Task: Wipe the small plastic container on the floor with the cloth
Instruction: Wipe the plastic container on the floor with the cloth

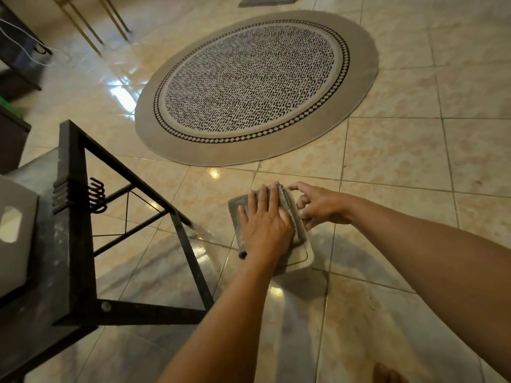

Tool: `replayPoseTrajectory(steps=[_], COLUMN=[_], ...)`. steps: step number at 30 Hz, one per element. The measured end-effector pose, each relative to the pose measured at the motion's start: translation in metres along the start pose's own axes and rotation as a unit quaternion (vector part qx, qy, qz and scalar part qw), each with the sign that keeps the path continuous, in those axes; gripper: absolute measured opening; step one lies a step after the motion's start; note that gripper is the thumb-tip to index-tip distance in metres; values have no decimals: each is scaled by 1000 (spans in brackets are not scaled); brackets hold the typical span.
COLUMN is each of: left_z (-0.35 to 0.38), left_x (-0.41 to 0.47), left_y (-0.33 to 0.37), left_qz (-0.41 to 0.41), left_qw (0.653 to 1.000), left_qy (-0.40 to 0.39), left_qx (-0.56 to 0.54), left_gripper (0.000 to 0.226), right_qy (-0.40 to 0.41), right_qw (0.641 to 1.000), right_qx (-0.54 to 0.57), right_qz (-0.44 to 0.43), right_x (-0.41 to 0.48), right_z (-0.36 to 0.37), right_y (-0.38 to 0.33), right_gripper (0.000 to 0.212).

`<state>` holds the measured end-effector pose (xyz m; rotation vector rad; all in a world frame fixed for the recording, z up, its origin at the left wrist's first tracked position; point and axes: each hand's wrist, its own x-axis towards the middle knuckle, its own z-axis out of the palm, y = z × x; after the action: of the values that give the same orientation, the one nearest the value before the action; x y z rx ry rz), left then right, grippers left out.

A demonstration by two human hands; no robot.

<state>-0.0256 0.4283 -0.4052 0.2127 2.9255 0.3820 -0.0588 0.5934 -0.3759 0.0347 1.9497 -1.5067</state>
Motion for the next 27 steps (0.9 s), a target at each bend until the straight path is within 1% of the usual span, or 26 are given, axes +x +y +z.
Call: replayPoseTrajectory(steps=[2,3,5,7,9,11,13,14,15,17,19,21,23,25,27], left_z=[-3,-3,3,3,-3,-3,6,10,12,15,11,7,5,7,11], left_x=[-12,-23,-42,-36,-19,-14,-34,-50,-63,-76,-66,-46,-38,-53,-75], left_y=[-6,-2,11,21,14,-3,-14,-11,-3,19,34,26,7,-3,10], left_qz=[-38,-40,-15,15,14,-20,-54,-57,-60,-60,-43,-40,-73,-101,-78], left_qw=[999,999,999,999,1000,1000,998,997,997,998,999,999,997,994,997], left_qy=[0,-10,-36,-29,-22,-14,-2,3,-1,-22,-21,-23,-30,-13,-10], left_qx=[-11,-2,23,28,7,-11,23,44,41,12,10,13,17,37,24], left_gripper=[72,75,83,87,91,87,78,74,72,75,79,78,72,70,66], right_qy=[7,4,-6,-4,-2,7,8,7,5,0,-1,0,7,9,5], right_qw=[1000,1000,1000,1000,1000,1000,1000,1000,1000,1000,1000,1000,1000,1000,1000], right_qx=[-5,-6,-6,-7,-10,-12,-10,-10,-11,-17,-20,-16,-9,-8,-6], right_qz=[4,7,8,6,5,10,15,15,14,12,14,17,17,16,16], right_x=[0,0,1,2,4,3,2,2,2,4,6,5,2,1,2], right_z=[0,0,-2,-3,-1,1,1,0,0,0,1,2,2,2,1], right_y=[-1,-1,0,-1,-1,1,1,0,-1,-3,-3,-2,-2,-3,-4], right_gripper=[76,77,80,82,81,79,78,77,76,75,78,80,78,77,77])
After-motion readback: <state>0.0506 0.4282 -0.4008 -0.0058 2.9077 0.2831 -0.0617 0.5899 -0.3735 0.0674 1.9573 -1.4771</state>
